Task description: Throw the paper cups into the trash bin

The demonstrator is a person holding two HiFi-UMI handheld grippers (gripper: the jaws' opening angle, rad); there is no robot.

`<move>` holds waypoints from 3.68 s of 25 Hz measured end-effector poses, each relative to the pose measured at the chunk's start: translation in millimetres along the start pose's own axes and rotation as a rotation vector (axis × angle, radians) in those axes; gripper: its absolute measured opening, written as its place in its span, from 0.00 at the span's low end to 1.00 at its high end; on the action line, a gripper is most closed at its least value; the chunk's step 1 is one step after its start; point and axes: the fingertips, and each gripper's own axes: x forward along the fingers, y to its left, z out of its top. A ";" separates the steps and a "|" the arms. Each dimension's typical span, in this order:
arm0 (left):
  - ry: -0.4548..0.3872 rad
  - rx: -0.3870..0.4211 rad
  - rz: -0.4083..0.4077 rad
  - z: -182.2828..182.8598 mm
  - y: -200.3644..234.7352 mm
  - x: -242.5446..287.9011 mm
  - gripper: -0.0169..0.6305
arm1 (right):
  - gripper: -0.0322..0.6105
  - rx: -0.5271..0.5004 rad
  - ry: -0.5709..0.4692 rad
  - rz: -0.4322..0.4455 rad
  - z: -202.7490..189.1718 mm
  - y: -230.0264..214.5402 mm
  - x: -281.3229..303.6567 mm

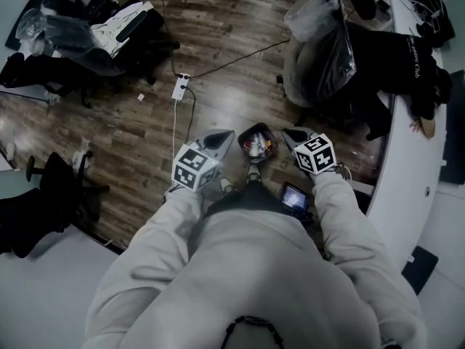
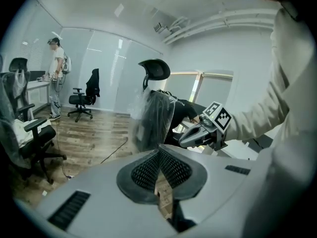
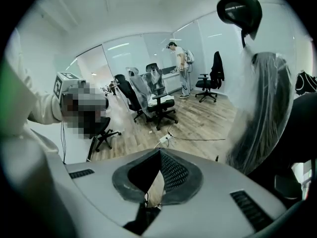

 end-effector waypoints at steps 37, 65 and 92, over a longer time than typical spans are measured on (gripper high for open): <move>-0.292 0.140 0.063 137.9 11.7 -103.5 0.01 | 0.08 -0.171 -0.455 0.216 226.9 127.1 -87.4; -0.312 0.136 0.047 133.2 -15.2 -97.9 0.01 | 0.08 -0.193 -0.431 0.231 214.8 139.1 -90.0; -0.306 0.151 0.062 125.3 -13.8 -108.4 0.01 | 0.08 -0.234 -0.407 0.233 211.8 151.2 -85.5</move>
